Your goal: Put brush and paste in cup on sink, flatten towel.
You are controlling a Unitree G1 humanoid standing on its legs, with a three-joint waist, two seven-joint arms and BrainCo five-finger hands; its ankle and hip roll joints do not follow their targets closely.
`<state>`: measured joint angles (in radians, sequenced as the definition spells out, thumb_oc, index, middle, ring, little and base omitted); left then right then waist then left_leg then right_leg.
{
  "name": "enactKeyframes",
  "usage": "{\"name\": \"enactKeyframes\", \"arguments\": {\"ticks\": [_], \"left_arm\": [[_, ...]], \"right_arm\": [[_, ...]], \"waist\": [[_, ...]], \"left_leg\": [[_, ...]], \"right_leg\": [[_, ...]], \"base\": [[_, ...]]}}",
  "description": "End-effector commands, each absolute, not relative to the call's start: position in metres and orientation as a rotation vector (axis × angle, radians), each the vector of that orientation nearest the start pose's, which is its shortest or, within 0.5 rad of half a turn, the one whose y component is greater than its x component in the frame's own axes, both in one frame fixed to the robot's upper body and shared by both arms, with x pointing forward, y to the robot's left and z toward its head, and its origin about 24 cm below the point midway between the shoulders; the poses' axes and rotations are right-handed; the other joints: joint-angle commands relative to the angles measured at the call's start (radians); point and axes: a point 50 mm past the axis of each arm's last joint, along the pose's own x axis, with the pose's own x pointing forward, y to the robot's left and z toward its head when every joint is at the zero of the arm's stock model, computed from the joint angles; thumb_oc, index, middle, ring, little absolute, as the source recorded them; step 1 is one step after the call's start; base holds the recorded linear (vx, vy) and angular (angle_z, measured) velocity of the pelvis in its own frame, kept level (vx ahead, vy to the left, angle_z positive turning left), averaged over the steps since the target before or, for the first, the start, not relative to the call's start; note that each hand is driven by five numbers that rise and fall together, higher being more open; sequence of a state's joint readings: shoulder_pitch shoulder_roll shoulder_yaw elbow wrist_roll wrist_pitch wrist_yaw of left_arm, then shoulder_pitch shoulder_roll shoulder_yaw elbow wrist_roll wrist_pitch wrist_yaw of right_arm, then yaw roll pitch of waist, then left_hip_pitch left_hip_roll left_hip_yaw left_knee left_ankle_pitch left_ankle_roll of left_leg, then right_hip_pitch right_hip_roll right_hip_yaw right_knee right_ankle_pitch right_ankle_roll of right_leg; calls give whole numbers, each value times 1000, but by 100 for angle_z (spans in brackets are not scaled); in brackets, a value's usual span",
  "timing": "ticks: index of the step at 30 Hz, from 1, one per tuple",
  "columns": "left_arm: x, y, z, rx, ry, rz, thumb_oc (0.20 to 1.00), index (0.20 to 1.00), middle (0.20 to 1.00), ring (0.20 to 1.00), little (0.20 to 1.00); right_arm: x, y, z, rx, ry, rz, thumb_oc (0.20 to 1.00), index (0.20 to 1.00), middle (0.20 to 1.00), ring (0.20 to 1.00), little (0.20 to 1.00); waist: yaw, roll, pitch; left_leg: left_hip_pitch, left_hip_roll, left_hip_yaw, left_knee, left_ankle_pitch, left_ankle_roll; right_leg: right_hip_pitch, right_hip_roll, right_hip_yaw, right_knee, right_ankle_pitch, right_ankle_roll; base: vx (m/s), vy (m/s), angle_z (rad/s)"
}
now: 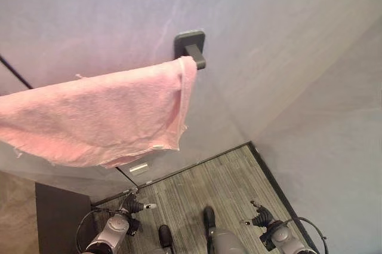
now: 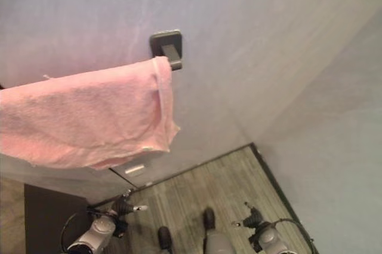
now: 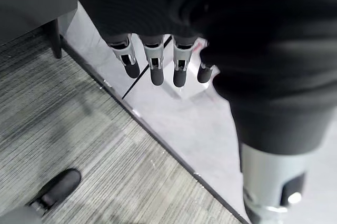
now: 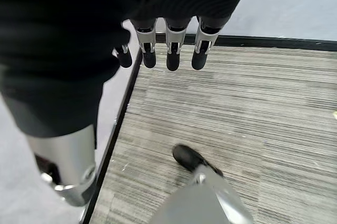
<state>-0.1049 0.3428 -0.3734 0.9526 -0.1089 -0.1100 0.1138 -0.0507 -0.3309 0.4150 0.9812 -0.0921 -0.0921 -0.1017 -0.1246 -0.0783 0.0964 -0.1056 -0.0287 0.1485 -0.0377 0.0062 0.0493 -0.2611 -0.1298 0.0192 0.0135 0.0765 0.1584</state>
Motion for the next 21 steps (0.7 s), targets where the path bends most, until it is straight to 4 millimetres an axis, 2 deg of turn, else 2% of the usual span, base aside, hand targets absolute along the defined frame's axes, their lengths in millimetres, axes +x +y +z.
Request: {"name": "enactKeyframes", "arguments": {"ticks": [1,7,11,14,15,17,19,21], "left_arm": [[200,224,-95,434,620,-41,1000,1000,1000,1000,1000],[189,232,-88,441,594,-68,1000,1000,1000,1000,1000],[174,243,-86,446,605,-73,1000,1000,1000,1000,1000],[159,255,-76,489,589,-123,1000,1000,1000,1000,1000],[158,255,-76,489,590,-123,1000,1000,1000,1000,1000],[156,258,-67,498,563,-149,1000,1000,1000,1000,1000],[158,266,-34,537,467,-247,1000,1000,1000,1000,1000],[158,270,-11,559,414,-312,1000,1000,1000,1000,1000]], "right_arm": [[176,-242,-113,-665,762,126,1000,1000,1000,1000,1000],[173,-254,-110,-599,767,45,1000,1000,1000,1000,1000],[180,-258,-100,-540,705,-2,1000,1000,1000,1000,1000],[201,-258,-73,-526,547,11,1000,1000,1000,1000,1000],[200,-258,-73,-526,548,11,1000,1000,1000,1000,1000],[212,-256,-57,-532,465,30,1000,1000,1000,1000,1000],[230,-252,-18,-557,291,108,1000,1000,1000,1000,1000],[235,-251,1,-566,219,147,1000,1000,1000,1000,1000]], "waist": [[19,0,4],[32,13,-19],[41,27,-26],[55,45,-36],[54,45,-37],[59,49,-39],[68,55,-48],[71,54,-55]], "left_leg": [[-48,52,-21,106,-10,-72],[-17,73,-59,30,41,-98],[-6,80,-85,-25,77,-112],[-4,85,-100,-47,90,-124],[-4,85,-101,-47,90,-124],[-2,86,-105,-50,92,-127],[-2,88,-111,-50,90,-132],[-3,88,-116,-50,89,-134]], "right_leg": [[97,35,-7,-8,11,-9],[141,45,-50,-46,-6,-23],[157,47,-79,-66,-6,-23],[175,41,-109,-89,-4,-20],[176,41,-110,-89,-4,-20],[182,39,-115,-93,-5,-19],[193,34,-128,-96,-5,-16],[197,32,-133,-97,-4,-13]], "base": [[114,-234,53],[71,-130,28],[32,-71,31],[44,-36,10],[30,-11,25],[26,-5,25],[32,-4,16],[15,7,15]]}}
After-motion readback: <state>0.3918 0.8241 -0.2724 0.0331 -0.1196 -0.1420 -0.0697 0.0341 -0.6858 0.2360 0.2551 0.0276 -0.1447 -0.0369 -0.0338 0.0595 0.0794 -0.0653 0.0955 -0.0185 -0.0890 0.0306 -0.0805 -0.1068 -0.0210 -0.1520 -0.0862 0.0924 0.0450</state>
